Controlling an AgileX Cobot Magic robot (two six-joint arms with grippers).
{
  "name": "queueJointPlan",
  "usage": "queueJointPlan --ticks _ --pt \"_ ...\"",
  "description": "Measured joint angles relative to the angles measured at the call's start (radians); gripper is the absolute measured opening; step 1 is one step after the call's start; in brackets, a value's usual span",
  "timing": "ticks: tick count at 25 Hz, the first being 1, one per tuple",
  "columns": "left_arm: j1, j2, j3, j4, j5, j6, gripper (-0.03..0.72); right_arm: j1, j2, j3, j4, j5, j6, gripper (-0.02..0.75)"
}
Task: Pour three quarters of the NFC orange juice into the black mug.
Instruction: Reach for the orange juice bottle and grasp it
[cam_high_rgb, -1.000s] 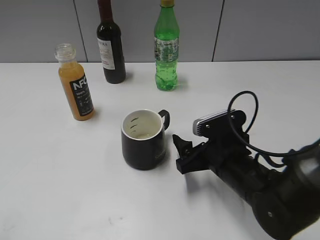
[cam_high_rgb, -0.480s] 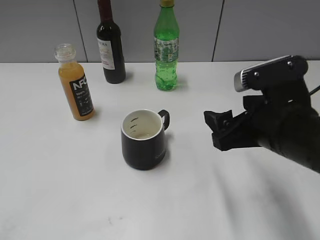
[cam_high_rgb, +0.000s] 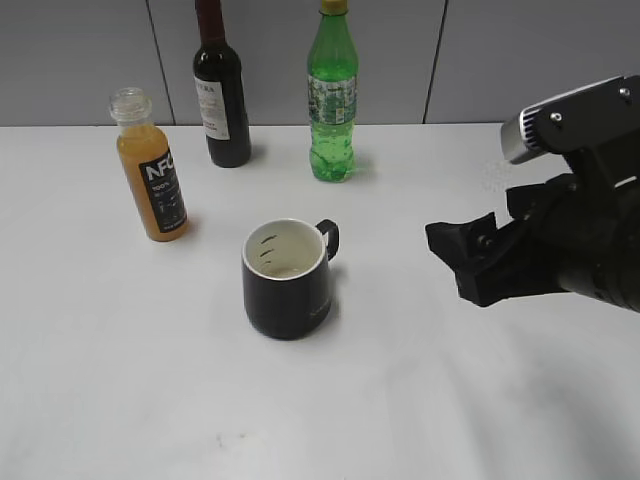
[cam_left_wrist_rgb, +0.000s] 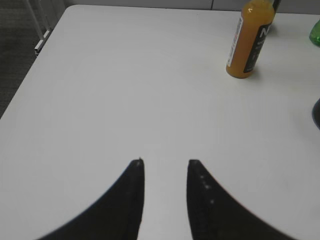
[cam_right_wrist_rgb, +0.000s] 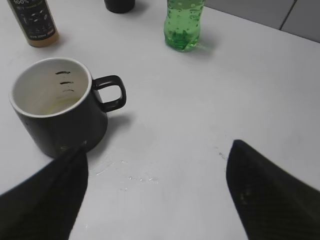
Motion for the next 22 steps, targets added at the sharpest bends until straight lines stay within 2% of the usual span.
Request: queueJointPlan --ticks 6,12,22 --pt "0.000 0.000 0.000 0.000 0.000 0.000 0.236 0.000 -0.001 0.000 0.002 0.063 -0.084 0.653" --pt "0.000 0.000 0.000 0.000 0.000 0.000 0.236 0.000 0.012 0.000 -0.139 0.146 -0.101 0.639" --pt "0.000 0.000 0.000 0.000 0.000 0.000 0.236 0.000 0.022 0.000 -0.183 0.184 -0.098 0.627"
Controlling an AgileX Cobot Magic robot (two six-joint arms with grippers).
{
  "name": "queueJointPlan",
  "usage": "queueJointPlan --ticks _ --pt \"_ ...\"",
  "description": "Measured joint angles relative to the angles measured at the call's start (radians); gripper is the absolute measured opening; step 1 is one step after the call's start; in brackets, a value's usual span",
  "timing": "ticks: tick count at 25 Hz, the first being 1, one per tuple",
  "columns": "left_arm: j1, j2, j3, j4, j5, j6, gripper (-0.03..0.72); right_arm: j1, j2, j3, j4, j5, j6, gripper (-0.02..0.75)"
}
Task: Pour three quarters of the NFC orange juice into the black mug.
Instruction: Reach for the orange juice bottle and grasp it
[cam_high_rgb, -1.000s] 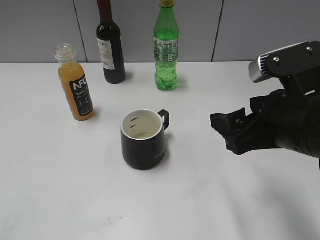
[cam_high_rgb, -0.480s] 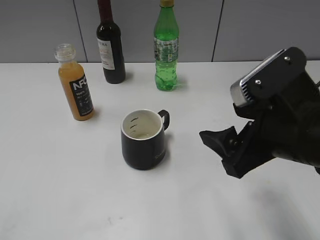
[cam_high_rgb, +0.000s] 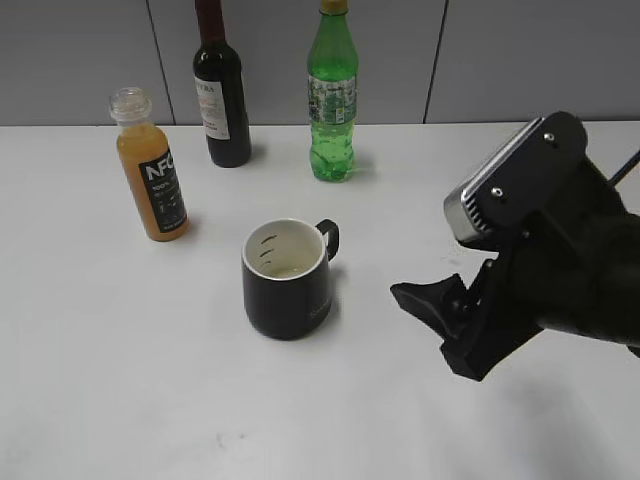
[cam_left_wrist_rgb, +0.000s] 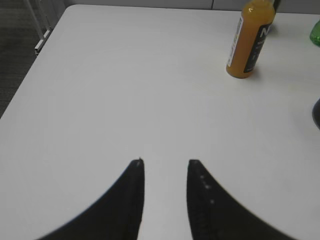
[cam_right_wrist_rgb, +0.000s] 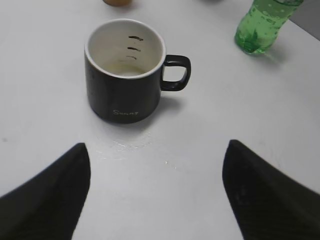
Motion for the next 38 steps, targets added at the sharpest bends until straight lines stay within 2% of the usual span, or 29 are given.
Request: queueJointPlan --ticks 2,3,6,9,11,13,21,29,31,38 --pt "0.000 0.000 0.000 0.000 0.000 0.000 0.236 0.000 0.000 0.000 -0.090 0.019 0.062 0.627" --pt "0.000 0.000 0.000 0.000 0.000 0.000 0.236 0.000 0.000 0.000 -0.193 0.027 0.150 0.627" --pt "0.000 0.000 0.000 0.000 0.000 0.000 0.236 0.000 0.000 0.000 -0.600 0.070 0.522 0.623" --pt "0.000 0.000 0.000 0.000 0.000 0.000 0.236 0.000 0.000 -0.001 -1.005 0.197 0.940 0.617" --pt "0.000 0.000 0.000 0.000 0.000 0.000 0.236 0.000 0.000 -0.009 -1.201 0.297 1.129 0.615" --pt "0.000 0.000 0.000 0.000 0.000 0.000 0.236 0.000 0.000 -0.021 -1.288 0.369 1.228 0.612" --pt "0.000 0.000 0.000 0.000 0.000 0.000 0.236 0.000 -0.044 -0.081 -1.350 0.588 1.282 0.596" --pt "0.000 0.000 0.000 0.000 0.000 0.000 0.236 -0.017 -0.417 -0.084 -1.385 0.675 1.321 0.595" --pt "0.000 0.000 0.000 0.000 0.000 0.000 0.236 -0.074 -0.491 -0.085 -1.383 0.721 1.352 0.595" --pt "0.000 0.000 0.000 0.000 0.000 0.000 0.236 -0.441 -0.787 -0.085 -1.355 0.866 1.369 0.595"
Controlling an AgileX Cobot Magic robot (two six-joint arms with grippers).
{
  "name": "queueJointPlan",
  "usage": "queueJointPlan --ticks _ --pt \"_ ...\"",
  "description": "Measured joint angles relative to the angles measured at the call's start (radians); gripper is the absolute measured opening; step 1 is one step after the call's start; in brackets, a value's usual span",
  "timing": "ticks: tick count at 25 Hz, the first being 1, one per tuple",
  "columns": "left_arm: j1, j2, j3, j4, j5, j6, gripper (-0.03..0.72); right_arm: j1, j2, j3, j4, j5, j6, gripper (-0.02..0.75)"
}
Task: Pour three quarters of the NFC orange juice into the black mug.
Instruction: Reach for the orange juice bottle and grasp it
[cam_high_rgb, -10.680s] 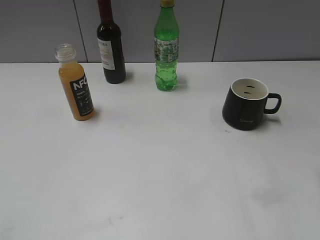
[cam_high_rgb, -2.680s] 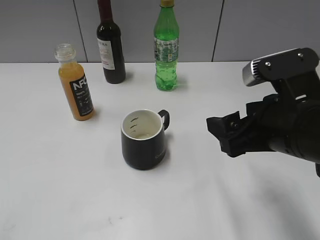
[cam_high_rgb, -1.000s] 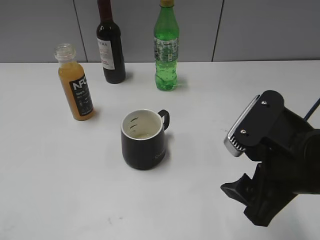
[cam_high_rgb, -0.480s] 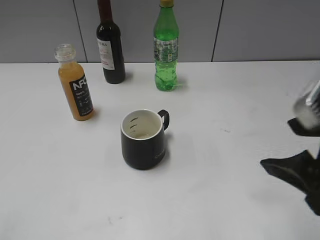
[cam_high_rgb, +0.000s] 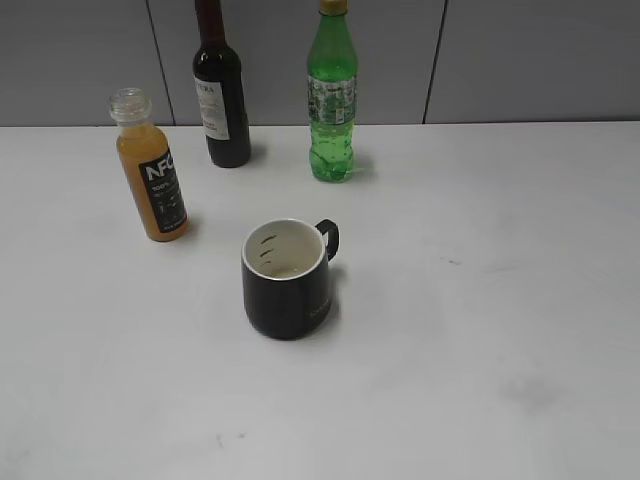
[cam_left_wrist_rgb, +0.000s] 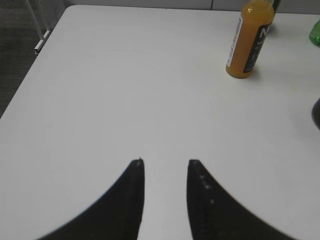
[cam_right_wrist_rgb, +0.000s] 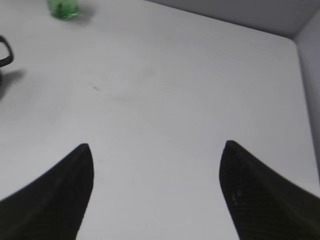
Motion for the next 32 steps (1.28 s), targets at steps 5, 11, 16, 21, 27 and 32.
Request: queueJointPlan --ticks 5,11,16,21,27,32 --pt "0.000 0.000 0.000 0.000 0.000 0.000 0.236 -0.136 -0.218 0.000 0.010 0.108 -0.011 0.595" --pt "0.000 0.000 0.000 0.000 0.000 0.000 0.236 -0.171 -0.392 0.049 0.024 0.165 -0.017 0.595" --pt "0.000 0.000 0.000 0.000 0.000 0.000 0.236 -0.175 -0.433 0.124 0.041 0.183 -0.032 0.594" --pt "0.000 0.000 0.000 0.000 0.000 0.000 0.236 -0.177 -0.433 0.153 0.042 0.183 -0.046 0.594" --pt "0.000 0.000 0.000 0.000 0.000 0.000 0.236 -0.177 -0.433 0.153 0.042 0.182 -0.046 0.594" --pt "0.000 0.000 0.000 0.000 0.000 0.000 0.236 -0.177 -0.433 0.153 0.042 0.182 -0.046 0.594"
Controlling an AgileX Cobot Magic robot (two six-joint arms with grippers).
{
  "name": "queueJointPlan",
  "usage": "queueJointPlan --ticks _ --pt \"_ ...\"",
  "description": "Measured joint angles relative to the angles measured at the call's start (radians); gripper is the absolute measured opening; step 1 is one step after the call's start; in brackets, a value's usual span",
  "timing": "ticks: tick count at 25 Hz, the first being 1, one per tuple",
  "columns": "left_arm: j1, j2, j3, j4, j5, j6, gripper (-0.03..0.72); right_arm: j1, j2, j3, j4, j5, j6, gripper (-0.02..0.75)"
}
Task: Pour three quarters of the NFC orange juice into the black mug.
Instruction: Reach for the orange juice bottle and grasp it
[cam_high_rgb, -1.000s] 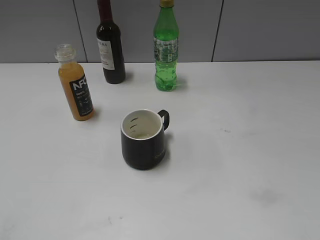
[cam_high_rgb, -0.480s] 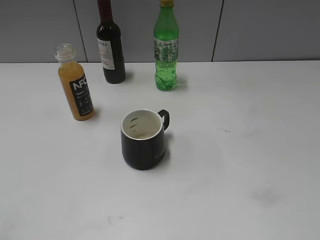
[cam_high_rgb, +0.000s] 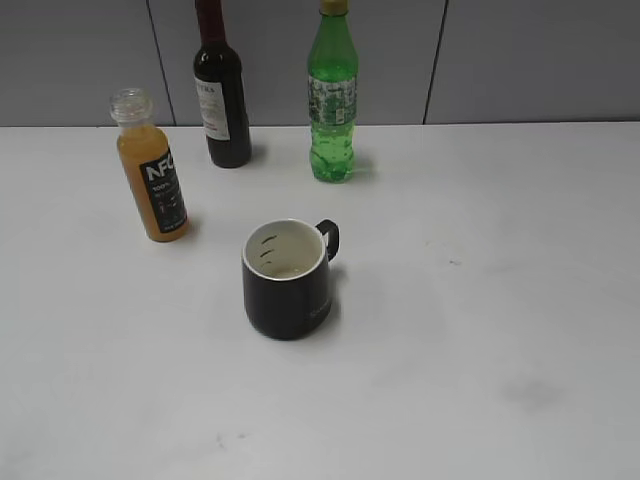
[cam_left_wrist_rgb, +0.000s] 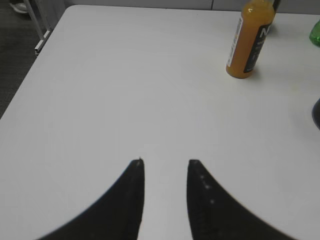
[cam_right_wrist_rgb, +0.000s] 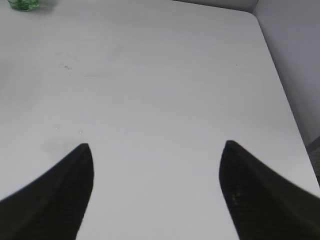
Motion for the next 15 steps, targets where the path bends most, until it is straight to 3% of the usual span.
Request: queueJointPlan --ticks 15 --pt "0.000 0.000 0.000 0.000 0.000 0.000 0.236 0.000 0.000 0.000 0.000 0.000 0.000 0.594"
